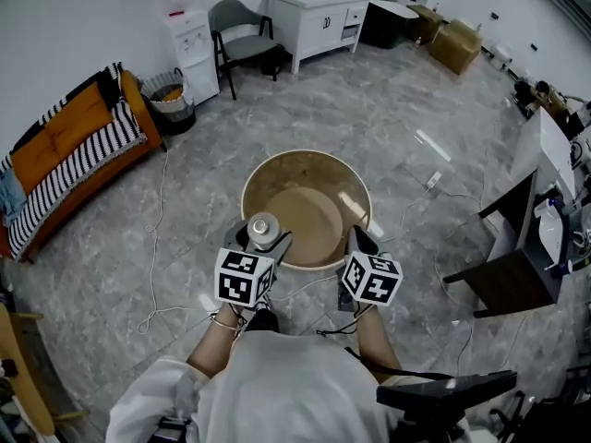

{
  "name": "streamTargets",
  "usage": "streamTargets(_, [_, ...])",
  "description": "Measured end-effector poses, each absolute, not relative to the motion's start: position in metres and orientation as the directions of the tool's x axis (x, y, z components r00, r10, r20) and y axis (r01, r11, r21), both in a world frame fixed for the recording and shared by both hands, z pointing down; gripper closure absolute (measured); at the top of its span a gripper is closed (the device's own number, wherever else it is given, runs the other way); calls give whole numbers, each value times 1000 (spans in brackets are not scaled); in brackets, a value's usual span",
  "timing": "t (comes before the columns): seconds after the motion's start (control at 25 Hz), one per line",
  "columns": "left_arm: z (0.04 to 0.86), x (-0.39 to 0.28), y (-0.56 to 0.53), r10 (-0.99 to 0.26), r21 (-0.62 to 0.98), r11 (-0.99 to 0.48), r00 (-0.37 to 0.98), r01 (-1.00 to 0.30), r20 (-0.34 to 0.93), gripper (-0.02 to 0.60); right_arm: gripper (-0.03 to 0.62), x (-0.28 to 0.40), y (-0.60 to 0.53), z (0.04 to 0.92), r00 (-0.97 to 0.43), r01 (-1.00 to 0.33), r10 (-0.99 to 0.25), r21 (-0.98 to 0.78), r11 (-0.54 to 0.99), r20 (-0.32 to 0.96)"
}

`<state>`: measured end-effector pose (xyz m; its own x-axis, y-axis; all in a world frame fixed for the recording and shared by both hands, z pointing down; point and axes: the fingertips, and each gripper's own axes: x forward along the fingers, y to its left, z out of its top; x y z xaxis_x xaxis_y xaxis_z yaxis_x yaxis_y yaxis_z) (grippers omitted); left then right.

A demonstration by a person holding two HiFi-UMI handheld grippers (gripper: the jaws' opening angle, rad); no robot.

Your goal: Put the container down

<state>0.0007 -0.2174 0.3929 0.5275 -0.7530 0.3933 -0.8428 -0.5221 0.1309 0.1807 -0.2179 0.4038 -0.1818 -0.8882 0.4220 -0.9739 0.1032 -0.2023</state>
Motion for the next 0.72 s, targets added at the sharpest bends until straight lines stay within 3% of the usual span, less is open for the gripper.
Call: streamTargets(0.72, [415,-30,-393,-705,148,-567,570,-811,422,244,571,156,-366,420,-141,-969,-893,-246,35,427])
